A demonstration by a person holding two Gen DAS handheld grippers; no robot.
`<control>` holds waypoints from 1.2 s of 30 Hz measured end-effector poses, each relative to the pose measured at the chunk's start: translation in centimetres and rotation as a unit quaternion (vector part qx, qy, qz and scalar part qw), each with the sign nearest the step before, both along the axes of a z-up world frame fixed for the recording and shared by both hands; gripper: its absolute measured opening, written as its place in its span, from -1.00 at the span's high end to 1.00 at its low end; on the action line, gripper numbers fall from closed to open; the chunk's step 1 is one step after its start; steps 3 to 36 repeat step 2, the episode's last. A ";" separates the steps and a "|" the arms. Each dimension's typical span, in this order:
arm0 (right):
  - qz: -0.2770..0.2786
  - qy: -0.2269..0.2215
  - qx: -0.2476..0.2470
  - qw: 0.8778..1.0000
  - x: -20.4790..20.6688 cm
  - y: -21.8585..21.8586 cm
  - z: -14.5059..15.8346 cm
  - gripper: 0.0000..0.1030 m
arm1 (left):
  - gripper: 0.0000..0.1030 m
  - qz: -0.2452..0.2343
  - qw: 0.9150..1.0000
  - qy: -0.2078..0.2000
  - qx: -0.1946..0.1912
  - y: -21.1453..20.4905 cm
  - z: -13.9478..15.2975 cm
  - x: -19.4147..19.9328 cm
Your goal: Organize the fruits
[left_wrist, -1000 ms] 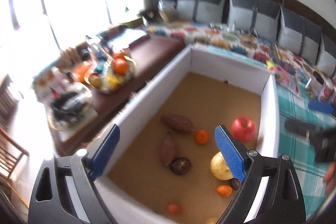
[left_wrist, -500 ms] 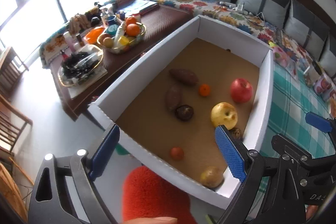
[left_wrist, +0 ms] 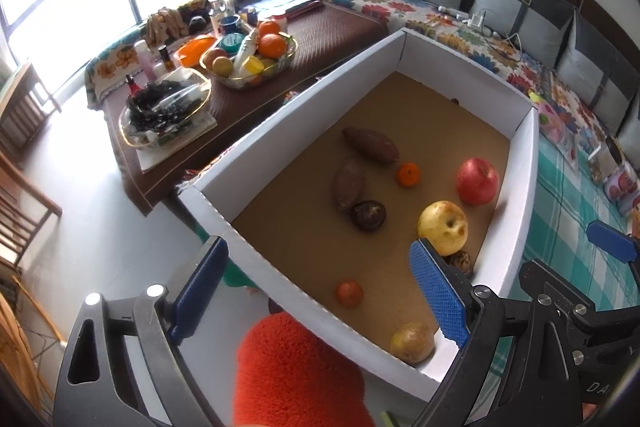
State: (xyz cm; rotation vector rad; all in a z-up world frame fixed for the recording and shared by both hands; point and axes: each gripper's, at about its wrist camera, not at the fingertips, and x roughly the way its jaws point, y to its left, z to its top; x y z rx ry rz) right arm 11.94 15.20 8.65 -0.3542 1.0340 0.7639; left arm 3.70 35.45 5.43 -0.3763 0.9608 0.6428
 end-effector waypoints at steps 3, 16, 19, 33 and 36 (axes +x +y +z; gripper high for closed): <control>0.002 0.002 0.001 1.000 0.0 0.2 -0.2 -1.00 | -0.82 0.002 1.000 -0.001 0.002 0.1 0.0 -0.1; 0.002 0.002 0.001 1.000 0.0 0.2 -0.2 -1.00 | -0.82 0.002 1.000 -0.001 0.002 0.1 0.0 -0.1; 0.002 0.002 0.001 1.000 0.0 0.2 -0.2 -1.00 | -0.82 0.002 1.000 -0.001 0.002 0.1 0.0 -0.1; 0.002 0.002 0.001 1.000 0.0 0.2 -0.2 -1.00 | -0.82 0.002 1.000 -0.001 0.002 0.1 0.0 -0.1; 0.002 0.002 0.001 1.000 0.0 0.2 -0.2 -1.00 | -0.82 0.002 1.000 -0.001 0.002 0.1 0.0 -0.1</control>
